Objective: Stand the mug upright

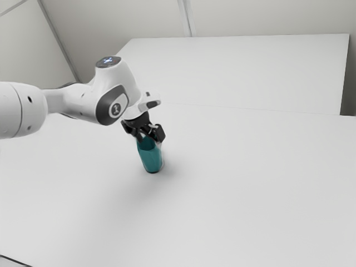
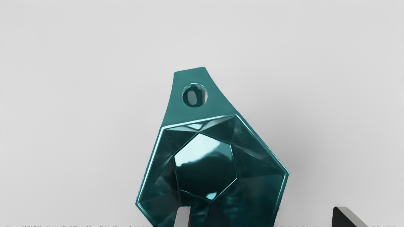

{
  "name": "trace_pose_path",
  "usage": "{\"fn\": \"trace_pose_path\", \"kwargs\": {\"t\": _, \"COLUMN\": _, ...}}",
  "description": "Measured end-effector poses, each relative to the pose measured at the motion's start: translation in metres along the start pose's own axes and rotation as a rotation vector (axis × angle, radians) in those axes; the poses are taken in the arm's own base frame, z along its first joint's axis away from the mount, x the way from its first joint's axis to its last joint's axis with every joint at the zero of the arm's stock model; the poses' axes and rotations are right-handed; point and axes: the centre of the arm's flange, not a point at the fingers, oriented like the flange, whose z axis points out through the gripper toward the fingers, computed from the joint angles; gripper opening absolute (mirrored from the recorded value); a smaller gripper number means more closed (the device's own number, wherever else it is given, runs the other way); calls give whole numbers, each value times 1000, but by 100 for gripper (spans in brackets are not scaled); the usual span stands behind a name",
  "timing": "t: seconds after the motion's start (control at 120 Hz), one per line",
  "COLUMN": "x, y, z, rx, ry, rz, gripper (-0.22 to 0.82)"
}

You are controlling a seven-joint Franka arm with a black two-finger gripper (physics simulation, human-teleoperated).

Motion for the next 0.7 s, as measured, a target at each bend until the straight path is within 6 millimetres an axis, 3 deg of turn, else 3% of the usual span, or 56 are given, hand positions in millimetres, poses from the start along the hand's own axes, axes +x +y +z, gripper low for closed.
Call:
{"fn": "trace_pose_path", "kwargs": {"t": 0.242, "x": 30, "y": -5, "z": -84, "rx": -45, "ry": 29, "rz": -30, "gripper": 56}}
{"fn": "trace_pose_path", "kwargs": {"t": 0.417, "x": 51, "y": -43, "z": -147, "rx": -51, "ry": 38, "rz": -54, "gripper": 59}}
{"fn": "trace_pose_path", "kwargs": {"t": 0.492, "x": 60, "y": -57, "z": -165, "rx": -42, "ry": 40, "rz": -53, "gripper": 59}}
{"fn": "trace_pose_path", "kwargs": {"t": 0.575, "x": 65, "y": -56, "z": -183, "rx": -30, "ry": 39, "rz": -28, "gripper": 60}}
{"fn": "trace_pose_path", "kwargs": {"t": 0.7, "x": 63, "y": -51, "z": -188, "rx": -25, "ry": 5, "rz": 3, "gripper": 60}}
